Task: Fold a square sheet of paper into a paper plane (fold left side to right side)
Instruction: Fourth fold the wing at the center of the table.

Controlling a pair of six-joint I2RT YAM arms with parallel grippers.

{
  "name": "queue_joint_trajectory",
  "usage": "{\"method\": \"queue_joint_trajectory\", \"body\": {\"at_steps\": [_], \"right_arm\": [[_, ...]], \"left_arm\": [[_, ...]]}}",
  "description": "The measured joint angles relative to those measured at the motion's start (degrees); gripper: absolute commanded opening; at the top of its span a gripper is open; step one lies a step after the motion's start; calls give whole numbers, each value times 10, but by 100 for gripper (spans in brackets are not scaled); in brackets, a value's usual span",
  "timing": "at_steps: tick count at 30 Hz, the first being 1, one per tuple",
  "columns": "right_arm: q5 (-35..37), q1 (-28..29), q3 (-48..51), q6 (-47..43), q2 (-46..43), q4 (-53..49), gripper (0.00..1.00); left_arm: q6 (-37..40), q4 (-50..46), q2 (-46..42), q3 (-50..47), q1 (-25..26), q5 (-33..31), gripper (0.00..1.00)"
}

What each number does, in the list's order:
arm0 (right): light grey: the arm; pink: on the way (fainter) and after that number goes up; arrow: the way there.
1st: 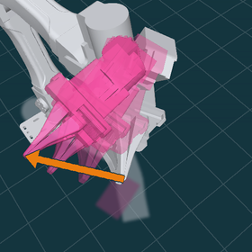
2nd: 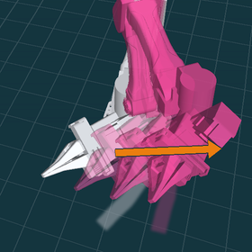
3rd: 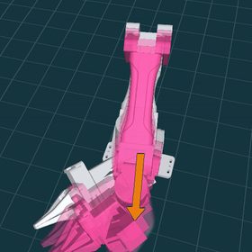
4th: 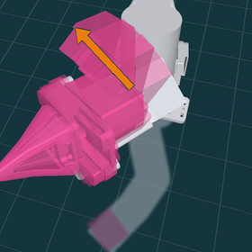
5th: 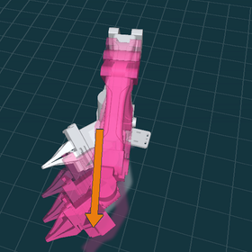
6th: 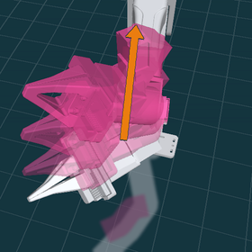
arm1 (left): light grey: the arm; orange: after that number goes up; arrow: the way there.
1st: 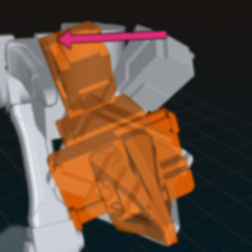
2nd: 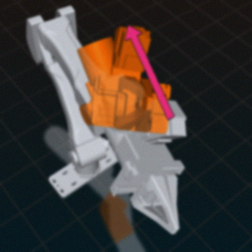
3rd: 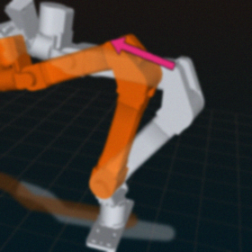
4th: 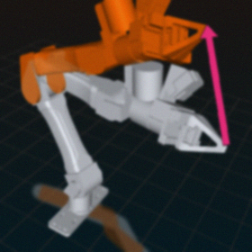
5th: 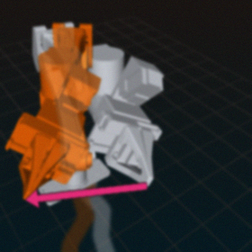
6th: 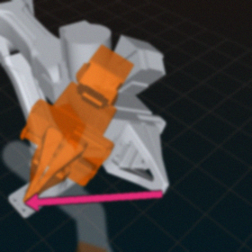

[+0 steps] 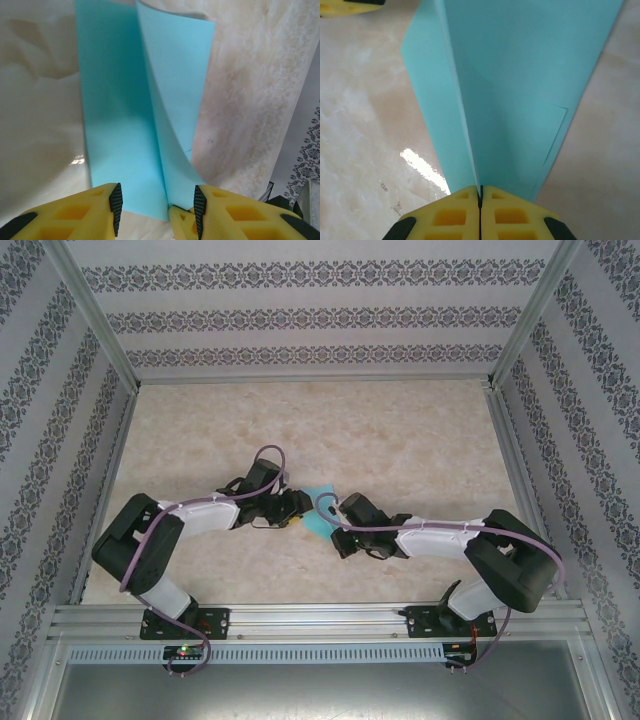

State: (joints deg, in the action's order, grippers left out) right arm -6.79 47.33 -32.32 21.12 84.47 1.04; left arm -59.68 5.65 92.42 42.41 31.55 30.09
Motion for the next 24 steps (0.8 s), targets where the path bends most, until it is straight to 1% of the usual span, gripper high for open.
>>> {"method": "queue_joint_trajectory", "body": {"at_steps": [12,24], "right_arm": [[-50,-36,10,16,-1,23,7],[-75,-45,12,28,-1,36,7]], "left_arm": [[0,11,43,29,8,12,45],[0,13,74,52,18,12,46]]}}
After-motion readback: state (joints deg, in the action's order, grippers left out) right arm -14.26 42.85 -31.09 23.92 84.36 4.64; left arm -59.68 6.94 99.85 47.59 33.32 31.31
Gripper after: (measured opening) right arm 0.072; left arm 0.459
